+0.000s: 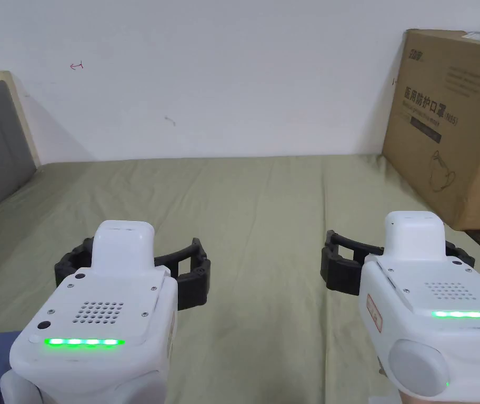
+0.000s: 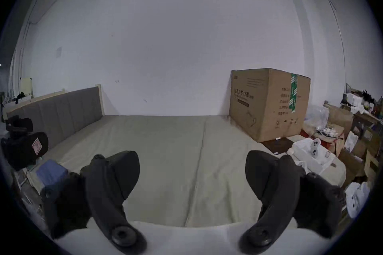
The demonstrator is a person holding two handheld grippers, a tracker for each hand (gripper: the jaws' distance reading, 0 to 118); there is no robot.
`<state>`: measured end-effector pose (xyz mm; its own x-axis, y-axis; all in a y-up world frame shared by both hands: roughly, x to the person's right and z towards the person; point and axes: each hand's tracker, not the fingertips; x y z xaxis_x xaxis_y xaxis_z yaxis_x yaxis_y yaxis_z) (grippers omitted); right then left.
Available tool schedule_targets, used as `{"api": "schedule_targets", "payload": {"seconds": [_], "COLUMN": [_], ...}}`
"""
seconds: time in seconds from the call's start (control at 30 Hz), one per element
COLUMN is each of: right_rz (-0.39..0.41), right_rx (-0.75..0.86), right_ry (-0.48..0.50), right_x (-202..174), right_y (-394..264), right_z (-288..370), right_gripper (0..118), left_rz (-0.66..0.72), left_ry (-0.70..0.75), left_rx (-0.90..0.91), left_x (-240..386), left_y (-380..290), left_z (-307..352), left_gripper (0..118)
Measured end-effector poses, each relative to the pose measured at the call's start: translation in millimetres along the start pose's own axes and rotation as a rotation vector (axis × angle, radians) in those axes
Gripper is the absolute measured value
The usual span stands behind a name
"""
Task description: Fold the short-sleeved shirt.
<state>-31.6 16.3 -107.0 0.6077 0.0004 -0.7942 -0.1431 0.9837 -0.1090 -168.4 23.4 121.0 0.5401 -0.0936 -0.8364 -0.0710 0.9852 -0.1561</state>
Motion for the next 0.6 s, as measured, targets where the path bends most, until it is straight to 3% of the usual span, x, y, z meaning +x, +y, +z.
{"api": "schedule_targets", "payload": {"seconds": [0.1,0.2,0.3,0.47,0.6], "right_rz": [0.023,0.054,0.045,0.059,0.056], "right_rx": [0.017,0.030,0.031,0.033,0.038], "right_ry": [0.020,0.001,0.009,-0.018,-0.022], "right_x": [-2,-3,-2,-2,1], "right_y": [0,0,1,1,2], "right_z": [0,-1,0,-3,-2], "right_gripper": [106,114,115,115,116], "left_rz": [0.027,0.093,0.065,0.101,0.045], "left_ry": [-0.003,0.010,0.038,-0.037,0.045], "left_rx": [0.028,0.053,0.010,-0.060,-0.078], "left_x": [-2,-4,-2,-11,-7], "left_y": [2,7,13,15,12], "left_z": [4,8,5,0,-2], "left_gripper": [111,111,111,111,111]}}
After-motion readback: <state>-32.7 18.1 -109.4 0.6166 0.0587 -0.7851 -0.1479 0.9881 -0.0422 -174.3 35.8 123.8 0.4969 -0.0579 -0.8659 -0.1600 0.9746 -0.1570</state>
